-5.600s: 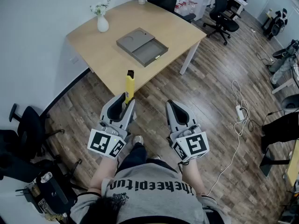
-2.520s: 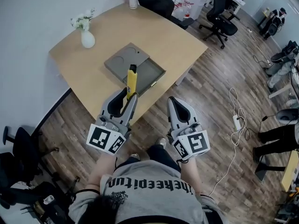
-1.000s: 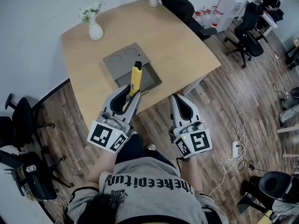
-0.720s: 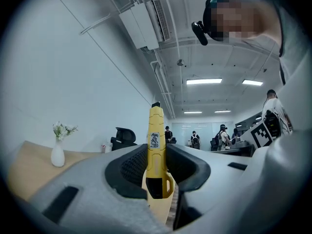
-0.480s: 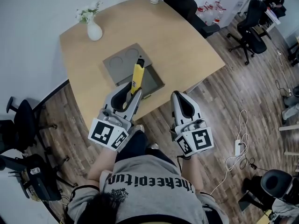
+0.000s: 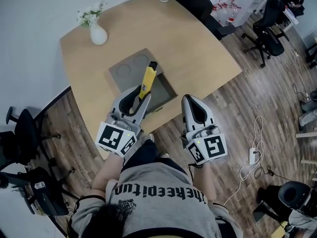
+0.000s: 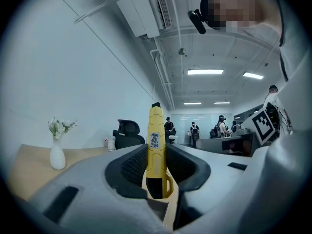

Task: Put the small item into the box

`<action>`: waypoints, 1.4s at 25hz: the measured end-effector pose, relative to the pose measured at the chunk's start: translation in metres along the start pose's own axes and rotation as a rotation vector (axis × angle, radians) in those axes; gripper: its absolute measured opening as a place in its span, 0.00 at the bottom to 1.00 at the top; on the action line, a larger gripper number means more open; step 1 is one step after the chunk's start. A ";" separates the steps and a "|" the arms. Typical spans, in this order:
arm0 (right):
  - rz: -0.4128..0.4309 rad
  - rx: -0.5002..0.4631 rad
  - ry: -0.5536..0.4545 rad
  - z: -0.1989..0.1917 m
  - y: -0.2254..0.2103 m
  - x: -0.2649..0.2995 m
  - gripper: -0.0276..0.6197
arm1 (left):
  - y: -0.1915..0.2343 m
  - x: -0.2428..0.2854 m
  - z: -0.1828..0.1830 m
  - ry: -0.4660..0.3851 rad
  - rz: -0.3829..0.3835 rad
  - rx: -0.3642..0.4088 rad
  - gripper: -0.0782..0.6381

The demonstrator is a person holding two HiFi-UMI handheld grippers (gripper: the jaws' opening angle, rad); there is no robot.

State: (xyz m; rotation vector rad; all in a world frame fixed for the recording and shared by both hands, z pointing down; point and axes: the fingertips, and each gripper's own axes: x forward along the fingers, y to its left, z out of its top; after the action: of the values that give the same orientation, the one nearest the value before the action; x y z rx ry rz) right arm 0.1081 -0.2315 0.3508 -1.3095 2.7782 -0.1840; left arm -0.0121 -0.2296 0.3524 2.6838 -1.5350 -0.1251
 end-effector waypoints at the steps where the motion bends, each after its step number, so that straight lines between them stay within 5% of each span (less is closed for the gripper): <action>1: -0.001 -0.001 0.002 0.000 -0.001 0.004 0.05 | 0.004 0.003 -0.003 0.012 -0.001 0.002 0.28; 35: -0.160 0.038 0.145 -0.049 -0.030 0.068 0.05 | 0.068 0.051 -0.181 0.584 -0.191 0.061 0.28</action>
State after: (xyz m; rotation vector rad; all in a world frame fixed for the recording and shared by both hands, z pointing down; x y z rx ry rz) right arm 0.0823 -0.2994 0.4029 -1.5686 2.7685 -0.3513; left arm -0.0279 -0.3082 0.5361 2.5638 -1.1166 0.6467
